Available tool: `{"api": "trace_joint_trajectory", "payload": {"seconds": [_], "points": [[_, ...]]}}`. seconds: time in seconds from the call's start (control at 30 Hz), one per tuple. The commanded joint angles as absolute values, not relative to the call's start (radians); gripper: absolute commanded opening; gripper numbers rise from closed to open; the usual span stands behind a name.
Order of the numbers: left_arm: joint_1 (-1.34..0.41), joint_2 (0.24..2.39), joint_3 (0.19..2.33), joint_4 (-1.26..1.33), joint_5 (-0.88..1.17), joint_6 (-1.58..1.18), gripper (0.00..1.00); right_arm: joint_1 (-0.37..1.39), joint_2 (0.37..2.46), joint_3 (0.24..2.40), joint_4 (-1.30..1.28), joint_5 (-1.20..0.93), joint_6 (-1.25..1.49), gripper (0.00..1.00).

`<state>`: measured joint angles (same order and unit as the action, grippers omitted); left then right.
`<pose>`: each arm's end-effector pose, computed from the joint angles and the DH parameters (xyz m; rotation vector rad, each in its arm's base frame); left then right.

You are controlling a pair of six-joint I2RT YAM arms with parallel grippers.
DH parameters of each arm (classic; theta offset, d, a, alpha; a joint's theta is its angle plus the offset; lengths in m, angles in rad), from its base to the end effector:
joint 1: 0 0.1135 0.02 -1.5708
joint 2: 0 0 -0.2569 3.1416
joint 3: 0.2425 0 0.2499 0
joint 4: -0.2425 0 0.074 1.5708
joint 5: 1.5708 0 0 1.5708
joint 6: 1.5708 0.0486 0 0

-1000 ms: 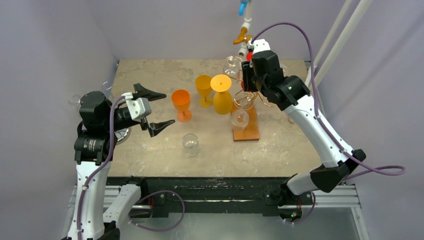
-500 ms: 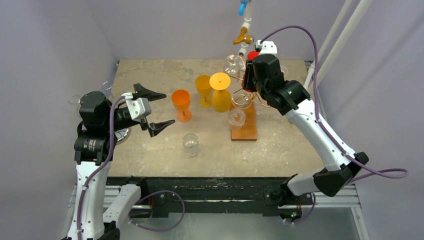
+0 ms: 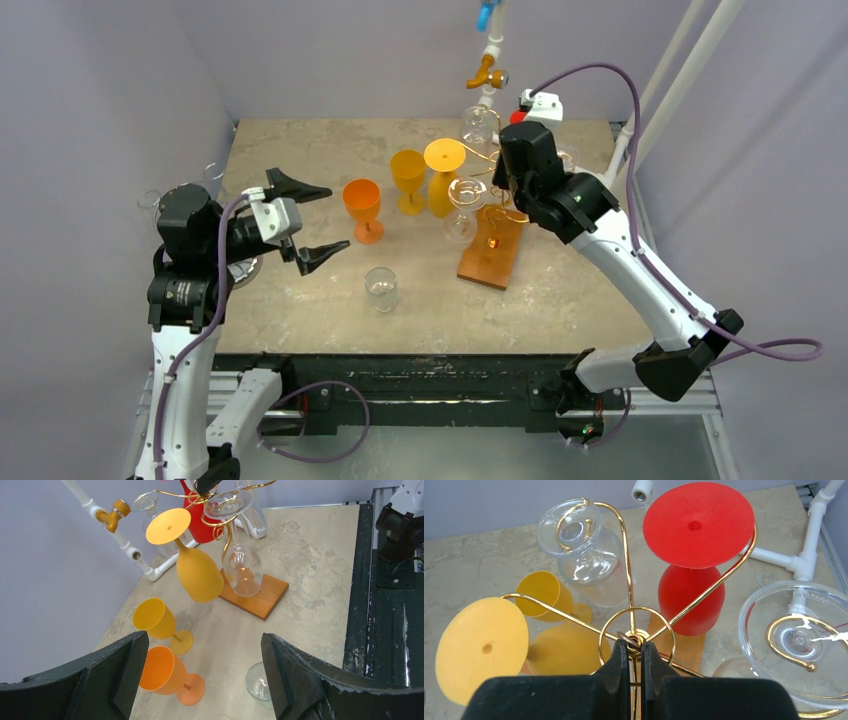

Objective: Place the wine glass upside down on the wine glass rack
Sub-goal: Adjust the wine rack at the center of the board.

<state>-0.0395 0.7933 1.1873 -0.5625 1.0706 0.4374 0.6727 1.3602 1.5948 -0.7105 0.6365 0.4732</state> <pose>0.1349 -0.0480 0.4288 1.0918 1.2892 -0.6262 0.2439 0.1574 0.4277 0.1916 1.9400 0.1025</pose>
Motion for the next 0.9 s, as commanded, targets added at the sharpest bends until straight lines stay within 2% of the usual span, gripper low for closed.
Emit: {"api": "trace_joint_trajectory", "payload": {"seconds": [0.0,0.1,0.2,0.5,0.63,0.87], "points": [[-0.034,0.783,1.210,-0.549,1.091,0.449,0.89,0.687,1.342,1.585,-0.732,0.699,0.508,0.00],[-0.034,0.780,1.210,-0.553,1.092,0.453,0.89,0.688,1.340,1.597,-0.732,0.705,0.500,0.02],[-0.034,0.779,1.212,-0.556,1.092,0.456,0.89,0.687,1.339,1.618,-0.745,0.705,0.496,0.12],[-0.034,0.785,1.185,-0.604,1.102,0.496,0.90,0.688,1.305,1.660,-0.762,0.659,0.477,0.30],[-0.034,0.798,1.167,-0.699,1.098,0.590,0.94,0.687,1.303,1.687,-0.769,0.640,0.466,0.40],[-0.035,0.918,1.130,-1.038,1.049,0.883,0.97,0.687,1.301,1.773,-0.789,0.631,0.436,0.53]]}}
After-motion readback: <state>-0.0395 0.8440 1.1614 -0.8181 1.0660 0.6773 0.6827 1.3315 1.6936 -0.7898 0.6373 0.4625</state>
